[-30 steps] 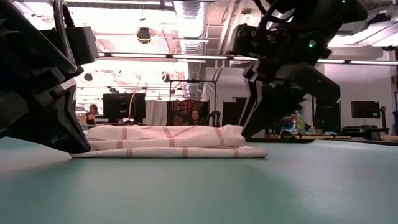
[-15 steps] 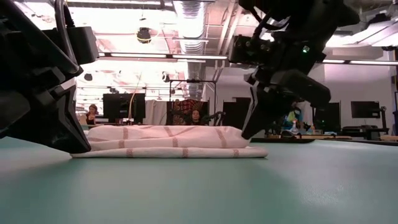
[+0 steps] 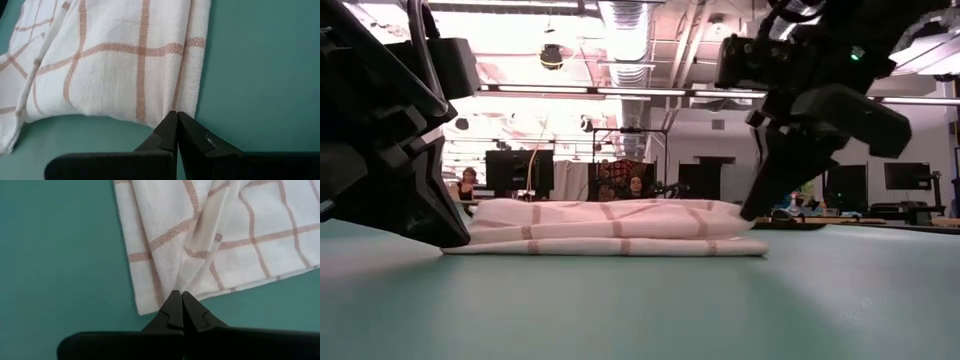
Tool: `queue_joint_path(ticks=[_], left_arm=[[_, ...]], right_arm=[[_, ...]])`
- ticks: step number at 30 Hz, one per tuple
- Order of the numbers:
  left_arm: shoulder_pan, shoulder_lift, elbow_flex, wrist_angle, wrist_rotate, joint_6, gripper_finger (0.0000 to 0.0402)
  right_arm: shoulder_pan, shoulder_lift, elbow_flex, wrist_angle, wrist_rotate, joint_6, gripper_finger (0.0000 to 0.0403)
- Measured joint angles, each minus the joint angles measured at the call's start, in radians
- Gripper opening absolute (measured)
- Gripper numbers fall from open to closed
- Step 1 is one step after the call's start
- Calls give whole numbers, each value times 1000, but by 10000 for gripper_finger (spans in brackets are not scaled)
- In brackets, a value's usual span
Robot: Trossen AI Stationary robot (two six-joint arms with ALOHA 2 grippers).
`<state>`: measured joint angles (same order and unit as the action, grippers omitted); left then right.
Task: Roll towel into tight, uniform cylinder
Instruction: Fold the white towel
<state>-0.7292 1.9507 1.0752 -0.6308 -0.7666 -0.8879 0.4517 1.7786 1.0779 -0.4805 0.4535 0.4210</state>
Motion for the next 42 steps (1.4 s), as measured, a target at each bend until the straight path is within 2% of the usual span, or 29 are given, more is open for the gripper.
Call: queue_joint_path(ticks=[6,16,26,36,42], left_arm=[[0,0,0,-3,0,0,0],[0,0,0,-1,1,-13,0],[0,0,0,2,1,-14,0],[2,0,0,20,0,-16,0],[3,0,0,20,-1,-16,0]], right_arm=[[50,0,-2,30,27,24,1],[101,0,-2,101,21,48,0],[137,9,-27,106,-8,147,0],[154,10,-26,160,-86,101,0],[149,84,-24,242,-157,48,0]])
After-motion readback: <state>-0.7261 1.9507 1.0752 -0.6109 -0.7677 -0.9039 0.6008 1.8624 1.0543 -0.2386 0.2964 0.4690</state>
